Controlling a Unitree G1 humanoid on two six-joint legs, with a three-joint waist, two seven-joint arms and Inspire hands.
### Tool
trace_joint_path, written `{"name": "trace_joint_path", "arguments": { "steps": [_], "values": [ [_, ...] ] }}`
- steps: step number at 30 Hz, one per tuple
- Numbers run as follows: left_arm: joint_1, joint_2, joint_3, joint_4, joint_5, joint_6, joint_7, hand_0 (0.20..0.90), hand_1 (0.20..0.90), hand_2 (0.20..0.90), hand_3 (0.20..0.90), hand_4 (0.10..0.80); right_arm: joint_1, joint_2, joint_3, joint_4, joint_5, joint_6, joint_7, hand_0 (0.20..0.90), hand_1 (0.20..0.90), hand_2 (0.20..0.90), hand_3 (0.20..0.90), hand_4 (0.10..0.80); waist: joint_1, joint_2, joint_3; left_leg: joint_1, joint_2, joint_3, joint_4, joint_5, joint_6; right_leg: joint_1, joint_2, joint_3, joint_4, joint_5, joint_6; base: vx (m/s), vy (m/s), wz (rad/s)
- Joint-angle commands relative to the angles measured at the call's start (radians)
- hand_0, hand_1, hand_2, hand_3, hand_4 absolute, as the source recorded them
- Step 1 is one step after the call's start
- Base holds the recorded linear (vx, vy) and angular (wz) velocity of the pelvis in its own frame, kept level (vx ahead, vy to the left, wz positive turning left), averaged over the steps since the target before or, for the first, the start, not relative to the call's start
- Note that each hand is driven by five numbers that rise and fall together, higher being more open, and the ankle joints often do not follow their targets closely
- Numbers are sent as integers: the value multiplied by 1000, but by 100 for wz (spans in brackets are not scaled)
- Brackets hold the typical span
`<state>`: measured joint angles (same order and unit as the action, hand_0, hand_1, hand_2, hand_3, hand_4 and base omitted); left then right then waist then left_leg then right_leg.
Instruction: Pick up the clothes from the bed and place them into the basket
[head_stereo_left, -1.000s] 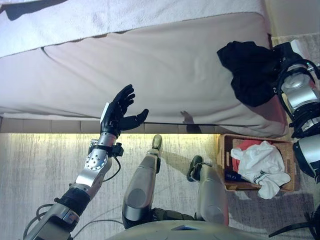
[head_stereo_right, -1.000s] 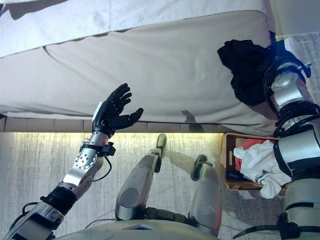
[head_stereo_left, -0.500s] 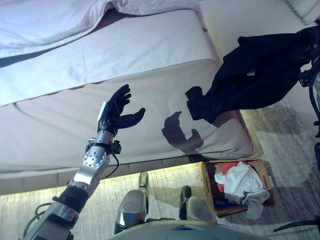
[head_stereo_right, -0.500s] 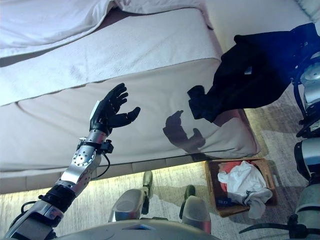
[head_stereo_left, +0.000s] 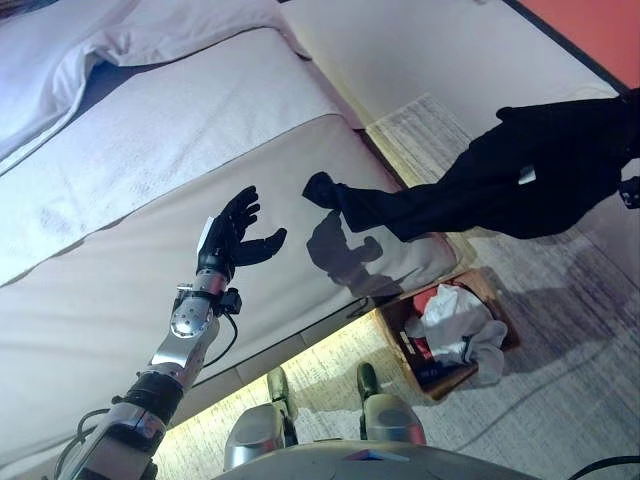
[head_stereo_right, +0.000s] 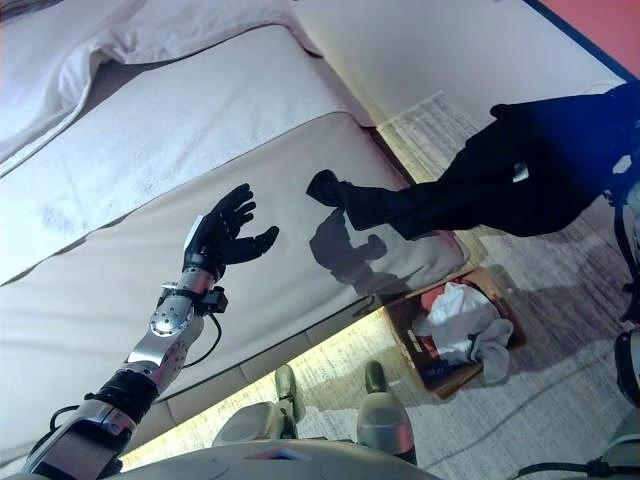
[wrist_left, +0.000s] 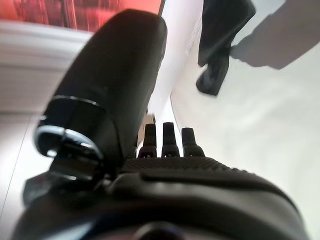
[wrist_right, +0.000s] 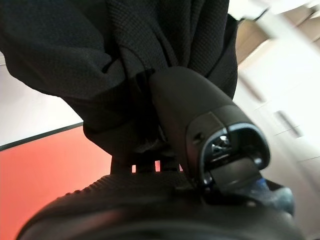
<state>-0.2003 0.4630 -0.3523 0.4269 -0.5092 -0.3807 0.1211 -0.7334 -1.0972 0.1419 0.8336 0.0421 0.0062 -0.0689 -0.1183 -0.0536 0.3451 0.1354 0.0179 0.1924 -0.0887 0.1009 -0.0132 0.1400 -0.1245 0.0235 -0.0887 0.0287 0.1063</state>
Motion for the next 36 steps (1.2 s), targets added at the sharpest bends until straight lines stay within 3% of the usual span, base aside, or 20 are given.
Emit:
{"name": "trace_joint_path", "arguments": {
  "steps": [1, 7, 20, 27, 36],
  "values": [
    [-10, -38, 7, 37, 41, -126, -13, 900, 900, 900, 900, 800, 58, -148, -2, -75, 34, -56, -102, 300, 300, 300, 200, 100, -26, -15, -271, 16, 45, 3, 2, -186, -4, -112, 76, 60, 49, 4, -17, 15, 25, -35],
    [-26, -51, 6, 58, 57, -122, -28, 900, 900, 900, 900, 800, 145, -172, -70, -109, 47, -49, -103, 300, 300, 300, 200, 100, -75, -19, -281, 34, 52, 57, 3, -198, -3, -122, 90, 111, 44, 14, -12, 25, 24, -33],
    [-35, -63, -14, 85, 66, -121, -41, 900, 900, 900, 900, 800, 292, -184, -206, -109, 77, -59, -111, 300, 300, 300, 200, 100, -130, -12, -294, 53, 56, 114, 16, -217, -1, -137, 105, 151, 52, 18, -8, 17, 8, -16],
    [-42, -67, -9, 88, 72, -109, -27, 900, 900, 900, 900, 800, 287, -157, -194, -134, 77, -60, -89, 300, 300, 300, 200, 100, -139, -4, -294, 56, 53, 115, 31, -231, 1, -138, 104, 155, 57, 16, -5, 13, 7, -5],
    [-43, -81, -8, 98, 79, -105, -24, 900, 900, 900, 900, 800, 227, -90, -98, -125, 45, -69, -56, 300, 300, 300, 200, 100, -115, -2, -296, 48, 50, 100, 29, -227, -1, -148, 100, 145, 59, 18, -6, 0, 0, 0]
  ]
}}
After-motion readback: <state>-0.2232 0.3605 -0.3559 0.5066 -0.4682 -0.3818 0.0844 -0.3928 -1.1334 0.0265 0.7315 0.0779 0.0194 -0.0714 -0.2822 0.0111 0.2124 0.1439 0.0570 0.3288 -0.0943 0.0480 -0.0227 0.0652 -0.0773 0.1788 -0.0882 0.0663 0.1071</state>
